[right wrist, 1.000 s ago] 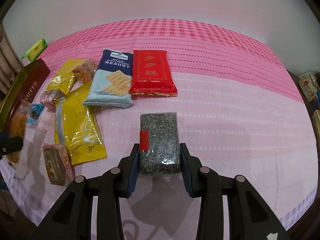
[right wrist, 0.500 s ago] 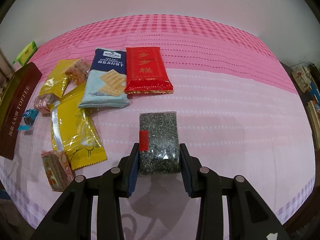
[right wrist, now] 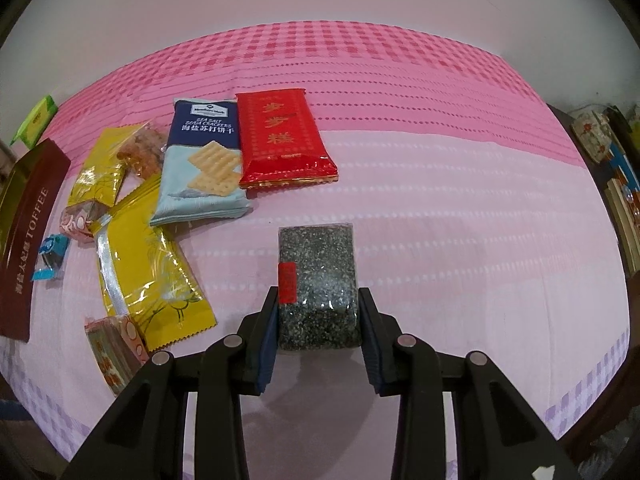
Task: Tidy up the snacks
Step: 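Carry the snack-stick bag into the gold tin and open the left tool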
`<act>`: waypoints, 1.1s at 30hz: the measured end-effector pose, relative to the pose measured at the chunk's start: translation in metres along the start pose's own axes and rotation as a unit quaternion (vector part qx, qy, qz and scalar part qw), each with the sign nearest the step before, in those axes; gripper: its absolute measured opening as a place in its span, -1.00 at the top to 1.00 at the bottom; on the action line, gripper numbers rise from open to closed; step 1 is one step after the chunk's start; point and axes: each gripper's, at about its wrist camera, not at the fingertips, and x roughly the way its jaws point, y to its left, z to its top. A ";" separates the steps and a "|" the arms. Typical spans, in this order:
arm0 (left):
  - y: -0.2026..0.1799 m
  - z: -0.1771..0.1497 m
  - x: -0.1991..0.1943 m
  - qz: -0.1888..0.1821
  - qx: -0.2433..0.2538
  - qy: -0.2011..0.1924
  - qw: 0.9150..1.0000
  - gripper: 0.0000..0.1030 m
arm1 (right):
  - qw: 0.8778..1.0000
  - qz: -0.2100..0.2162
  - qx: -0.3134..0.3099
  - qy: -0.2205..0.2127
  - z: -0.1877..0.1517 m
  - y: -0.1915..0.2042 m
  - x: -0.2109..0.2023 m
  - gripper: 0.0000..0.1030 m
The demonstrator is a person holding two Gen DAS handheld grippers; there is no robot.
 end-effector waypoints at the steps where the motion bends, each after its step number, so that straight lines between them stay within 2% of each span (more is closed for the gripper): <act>1: 0.001 -0.002 0.004 0.002 0.007 0.002 1.000 0.26 | 1.000 0.000 0.003 0.001 0.000 0.000 0.000 0.36; 5: 0.002 -0.007 0.010 0.004 0.014 0.009 1.000 0.26 | 1.000 -0.004 0.017 0.004 -0.001 0.000 -0.004 0.36; 11: 0.004 -0.011 0.019 0.000 0.011 0.021 1.000 0.25 | 1.000 -0.011 0.026 -0.014 -0.001 0.007 -0.024 0.36; 17: 0.006 -0.010 0.020 -0.003 0.006 0.019 1.000 0.25 | 0.999 -0.001 0.020 -0.039 0.003 0.030 -0.051 0.37; 22: 0.009 -0.011 0.021 -0.005 -0.012 0.011 1.000 0.24 | 0.998 0.011 0.000 -0.057 0.008 0.056 -0.065 0.38; 27: 0.015 -0.012 0.015 -0.022 -0.034 -0.002 0.999 0.20 | 0.997 0.029 -0.010 -0.065 0.008 0.069 -0.072 0.38; 33: 0.011 -0.011 0.000 -0.024 -0.027 -0.030 0.999 0.02 | 0.994 0.051 -0.048 -0.080 0.006 0.101 -0.081 0.38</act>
